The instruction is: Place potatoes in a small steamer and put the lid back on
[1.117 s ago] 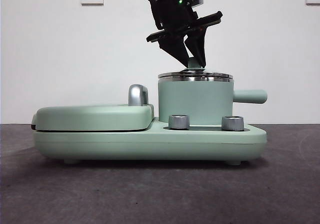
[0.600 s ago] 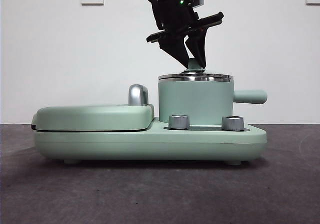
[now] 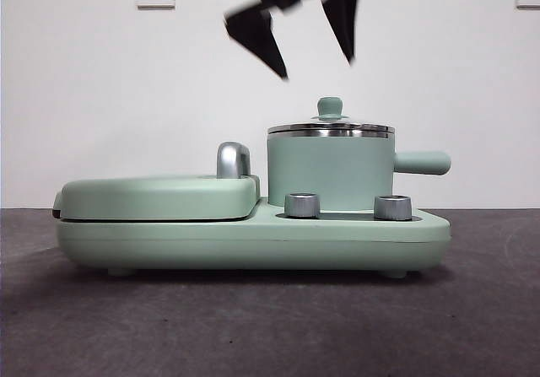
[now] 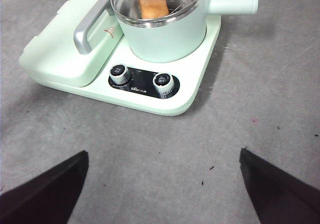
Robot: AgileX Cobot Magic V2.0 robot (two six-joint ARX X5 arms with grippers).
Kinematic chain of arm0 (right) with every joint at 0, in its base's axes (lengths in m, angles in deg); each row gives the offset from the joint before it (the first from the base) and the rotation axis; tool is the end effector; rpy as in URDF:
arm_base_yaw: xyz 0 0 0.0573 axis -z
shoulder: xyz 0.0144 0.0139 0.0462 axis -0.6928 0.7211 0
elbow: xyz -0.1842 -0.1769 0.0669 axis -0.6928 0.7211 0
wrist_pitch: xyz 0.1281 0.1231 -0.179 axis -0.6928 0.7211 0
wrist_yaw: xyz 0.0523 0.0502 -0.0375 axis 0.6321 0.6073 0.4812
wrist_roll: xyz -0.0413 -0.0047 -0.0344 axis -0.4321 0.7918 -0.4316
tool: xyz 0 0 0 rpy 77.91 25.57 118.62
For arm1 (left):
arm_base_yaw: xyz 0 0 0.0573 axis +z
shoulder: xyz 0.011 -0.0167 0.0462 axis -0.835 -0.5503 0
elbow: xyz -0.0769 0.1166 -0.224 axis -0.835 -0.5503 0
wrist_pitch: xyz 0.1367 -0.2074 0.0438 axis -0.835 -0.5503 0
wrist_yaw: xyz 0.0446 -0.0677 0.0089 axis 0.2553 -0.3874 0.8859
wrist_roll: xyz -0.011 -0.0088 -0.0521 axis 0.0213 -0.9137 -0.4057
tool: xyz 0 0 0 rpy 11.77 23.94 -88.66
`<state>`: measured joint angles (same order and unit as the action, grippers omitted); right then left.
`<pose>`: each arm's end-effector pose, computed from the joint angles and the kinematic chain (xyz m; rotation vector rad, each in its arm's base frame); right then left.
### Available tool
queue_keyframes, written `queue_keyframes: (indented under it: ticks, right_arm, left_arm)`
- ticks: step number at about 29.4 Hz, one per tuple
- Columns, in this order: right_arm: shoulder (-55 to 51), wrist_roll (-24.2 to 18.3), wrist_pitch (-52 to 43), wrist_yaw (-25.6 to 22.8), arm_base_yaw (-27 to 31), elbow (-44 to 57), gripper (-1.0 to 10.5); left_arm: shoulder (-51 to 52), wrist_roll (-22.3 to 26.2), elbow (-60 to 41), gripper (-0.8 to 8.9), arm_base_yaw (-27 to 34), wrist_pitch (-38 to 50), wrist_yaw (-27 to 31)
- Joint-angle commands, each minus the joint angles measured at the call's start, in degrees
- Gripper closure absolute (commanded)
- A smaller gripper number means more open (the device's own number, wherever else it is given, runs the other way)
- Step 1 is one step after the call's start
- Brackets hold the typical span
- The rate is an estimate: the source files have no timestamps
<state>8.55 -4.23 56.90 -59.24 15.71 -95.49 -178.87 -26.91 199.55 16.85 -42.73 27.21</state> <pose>0.0423 0.0235 0.3254 0.1375 0.5994 0.4215 0.3335 -0.2787 0.3852 0.2741 0.8424 -0.6718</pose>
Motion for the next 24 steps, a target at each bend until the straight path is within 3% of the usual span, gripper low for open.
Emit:
queue_keyframes:
  ticks: [1, 4, 7, 17, 21, 24]
  right_arm:
    - [0.22, 0.37, -1.42, 0.07, -0.35, -0.37, 4.7]
    - [0.24, -0.31, -2.56, 3.10, -0.35, -0.37, 4.7]
    - [0.24, -1.38, -2.62, 6.21, -0.35, -0.37, 4.7]
    - [0.24, -1.81, -2.60, 9.86, -0.35, -0.37, 4.7]
    - [0.24, -1.86, -2.86, 9.90, -0.35, -0.37, 4.7]
    - [0.24, -2.38, -3.06, 9.90, -0.35, -0.37, 4.7]
  left_arm:
    - [5.49, -0.66, 1.64, 2.84, -0.22, -4.04, -0.26]
    - [14.88, -0.96, -6.01, 2.84, 0.13, -6.95, -0.33]
    - [27.34, 0.20, -20.44, 2.84, 0.13, -6.67, -0.33]
    - [64.96, -7.65, -66.49, 2.93, -0.72, 11.23, -0.31]
    - [77.77, -10.05, -78.77, 3.01, -0.74, 19.02, -0.33]
    - [84.37, -12.26, -83.27, 3.23, -0.74, 19.26, -0.31]
